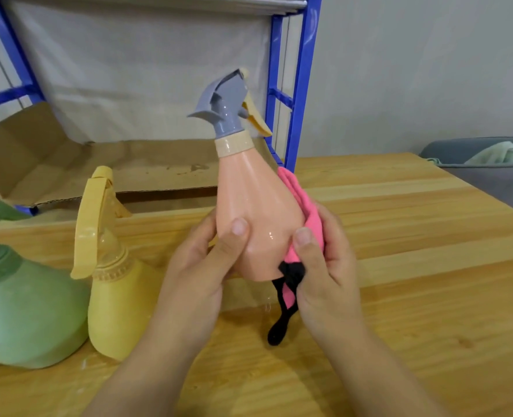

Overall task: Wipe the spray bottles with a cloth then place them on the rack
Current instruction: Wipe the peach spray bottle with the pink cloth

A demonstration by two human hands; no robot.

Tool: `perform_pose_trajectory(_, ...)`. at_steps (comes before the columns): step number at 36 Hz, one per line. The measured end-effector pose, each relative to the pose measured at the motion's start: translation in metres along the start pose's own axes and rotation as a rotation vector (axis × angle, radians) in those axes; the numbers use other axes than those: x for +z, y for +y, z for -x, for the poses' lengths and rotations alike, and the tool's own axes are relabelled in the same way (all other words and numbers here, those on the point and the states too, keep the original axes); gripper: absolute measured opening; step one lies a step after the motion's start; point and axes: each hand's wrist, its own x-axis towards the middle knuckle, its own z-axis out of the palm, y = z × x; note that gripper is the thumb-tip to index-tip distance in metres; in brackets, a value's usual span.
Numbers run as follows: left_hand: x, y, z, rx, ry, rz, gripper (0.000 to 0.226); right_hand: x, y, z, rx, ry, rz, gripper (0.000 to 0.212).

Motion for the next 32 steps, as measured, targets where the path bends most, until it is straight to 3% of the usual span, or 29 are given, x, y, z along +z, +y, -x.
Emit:
perform_pose_trajectory(4,0.004,-0.001,0.001,0.015,0.062,0.037,0.075,0.0,-0.001,0.0,-0.137,0.034,0.221,0.048)
perform_pose_trajectory(6,0.002,-0.004,0.0,0.014,0.114,0.025,0.072,-0.001,0.0,0.001,-0.126,0.018,0.212,0.046)
perform_pose_trajectory(11,-0.002,0.002,0.002,0.096,0.045,0.039,0.08,-0.001,-0.006,-0.007,0.246,-0.06,-0.364,0.039)
perform_pose_trajectory(13,-0.001,0.002,0.002,0.085,0.023,0.04,0.078,-0.003,-0.006,-0.009,0.32,-0.061,-0.435,0.035)
perform_pose_trajectory(16,-0.002,-0.002,0.0,0.045,0.058,0.047,0.071,-0.004,-0.006,-0.008,0.268,-0.02,-0.379,0.03)
perform_pose_trajectory(21,-0.003,-0.002,0.0,0.027,-0.018,0.044,0.074,-0.003,0.001,-0.002,0.083,0.018,-0.051,0.068)
perform_pose_trajectory(26,-0.005,0.001,0.001,-0.001,-0.064,0.036,0.076,-0.003,0.002,0.001,-0.033,-0.02,0.08,0.058)
perform_pose_trajectory(29,-0.008,0.003,0.002,-0.03,-0.088,0.052,0.074,-0.004,0.002,-0.001,0.045,-0.048,-0.064,0.059)
perform_pose_trajectory(32,-0.01,0.002,0.004,-0.075,-0.128,0.083,0.069,-0.007,-0.003,-0.007,0.228,-0.122,-0.374,0.039)
